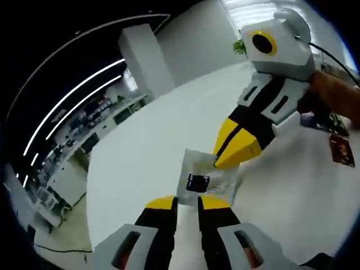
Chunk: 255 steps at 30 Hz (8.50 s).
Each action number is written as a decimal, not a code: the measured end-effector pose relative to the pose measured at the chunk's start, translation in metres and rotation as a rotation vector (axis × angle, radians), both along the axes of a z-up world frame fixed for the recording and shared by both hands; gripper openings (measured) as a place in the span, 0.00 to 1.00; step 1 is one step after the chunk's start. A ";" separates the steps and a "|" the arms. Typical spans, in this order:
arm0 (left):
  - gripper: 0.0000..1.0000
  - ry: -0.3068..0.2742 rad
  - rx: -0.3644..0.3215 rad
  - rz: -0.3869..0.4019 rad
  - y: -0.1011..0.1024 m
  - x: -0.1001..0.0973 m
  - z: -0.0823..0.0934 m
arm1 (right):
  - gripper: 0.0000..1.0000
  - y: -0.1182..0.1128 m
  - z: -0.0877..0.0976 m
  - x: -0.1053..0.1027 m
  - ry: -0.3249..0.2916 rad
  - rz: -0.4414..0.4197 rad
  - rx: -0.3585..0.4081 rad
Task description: Arrange the skincare products in the storage area until every visible bottle or jar stands upright without overlapping.
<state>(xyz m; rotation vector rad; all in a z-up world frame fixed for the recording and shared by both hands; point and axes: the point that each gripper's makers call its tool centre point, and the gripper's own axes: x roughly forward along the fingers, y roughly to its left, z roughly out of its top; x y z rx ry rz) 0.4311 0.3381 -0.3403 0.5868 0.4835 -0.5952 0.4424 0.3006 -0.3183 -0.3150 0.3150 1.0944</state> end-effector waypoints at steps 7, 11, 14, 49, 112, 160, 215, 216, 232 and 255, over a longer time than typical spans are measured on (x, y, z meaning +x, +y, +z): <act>0.24 -0.021 -0.030 -0.111 -0.009 -0.009 0.010 | 0.00 -0.008 0.009 -0.009 -0.049 0.028 -0.056; 0.24 -0.027 -0.137 -0.139 -0.016 -0.014 0.024 | 0.00 -0.008 0.018 -0.021 -0.101 0.056 -0.110; 0.25 -0.028 -0.164 -0.127 -0.008 -0.011 0.030 | 0.00 -0.010 0.024 -0.035 -0.123 0.080 -0.125; 0.07 0.007 -0.448 -0.478 -0.074 -0.065 0.066 | 0.00 -0.048 0.036 -0.082 -0.249 0.216 -0.274; 0.00 0.272 -0.806 -0.502 -0.104 -0.095 0.088 | 0.00 -0.090 0.065 -0.104 -0.203 0.101 -0.028; 0.00 0.358 -0.446 -0.469 -0.146 -0.099 0.007 | 0.00 -0.129 -0.003 -0.110 -0.087 -0.005 -0.287; 0.04 0.317 -0.353 -0.407 -0.144 -0.081 -0.013 | 0.00 -0.137 -0.030 -0.083 -0.248 0.023 -0.464; 0.05 0.315 -0.351 -0.406 -0.143 -0.080 -0.013 | 0.00 -0.137 -0.030 -0.083 -0.245 0.023 -0.461; 0.07 0.273 -0.342 -0.400 -0.134 -0.072 -0.006 | 0.00 -0.140 -0.030 -0.089 -0.260 0.000 -0.469; 0.03 0.297 -0.319 -0.466 -0.153 -0.092 -0.014 | 0.00 -0.139 -0.031 -0.091 -0.198 -0.059 -0.433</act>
